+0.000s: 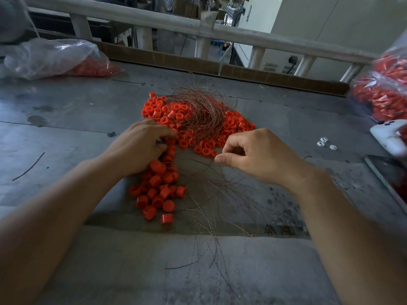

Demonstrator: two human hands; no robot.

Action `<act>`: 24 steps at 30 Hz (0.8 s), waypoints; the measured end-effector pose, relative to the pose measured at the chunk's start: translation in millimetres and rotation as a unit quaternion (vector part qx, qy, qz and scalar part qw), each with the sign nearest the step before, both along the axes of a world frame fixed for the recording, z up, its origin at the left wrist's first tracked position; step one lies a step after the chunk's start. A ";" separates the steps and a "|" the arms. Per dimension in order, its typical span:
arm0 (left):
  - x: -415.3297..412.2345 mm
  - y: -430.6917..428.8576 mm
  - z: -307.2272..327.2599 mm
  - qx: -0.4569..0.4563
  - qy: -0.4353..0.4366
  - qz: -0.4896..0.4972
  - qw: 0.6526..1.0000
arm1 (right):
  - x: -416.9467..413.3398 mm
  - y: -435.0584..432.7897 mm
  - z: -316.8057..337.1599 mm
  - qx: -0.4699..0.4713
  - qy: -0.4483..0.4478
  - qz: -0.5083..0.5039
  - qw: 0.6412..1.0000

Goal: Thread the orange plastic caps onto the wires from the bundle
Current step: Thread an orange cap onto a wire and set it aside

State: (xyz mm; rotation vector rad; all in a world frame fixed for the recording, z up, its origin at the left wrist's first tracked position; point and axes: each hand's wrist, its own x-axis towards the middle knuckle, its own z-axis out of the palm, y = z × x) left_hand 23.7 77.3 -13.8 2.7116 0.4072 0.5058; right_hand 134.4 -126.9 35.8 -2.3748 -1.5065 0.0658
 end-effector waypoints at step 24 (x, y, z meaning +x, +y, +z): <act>-1.6 -7.0 6.2 0.015 -0.006 0.006 1.000 | -2.1 2.1 -1.6 -0.004 -0.003 0.010 1.000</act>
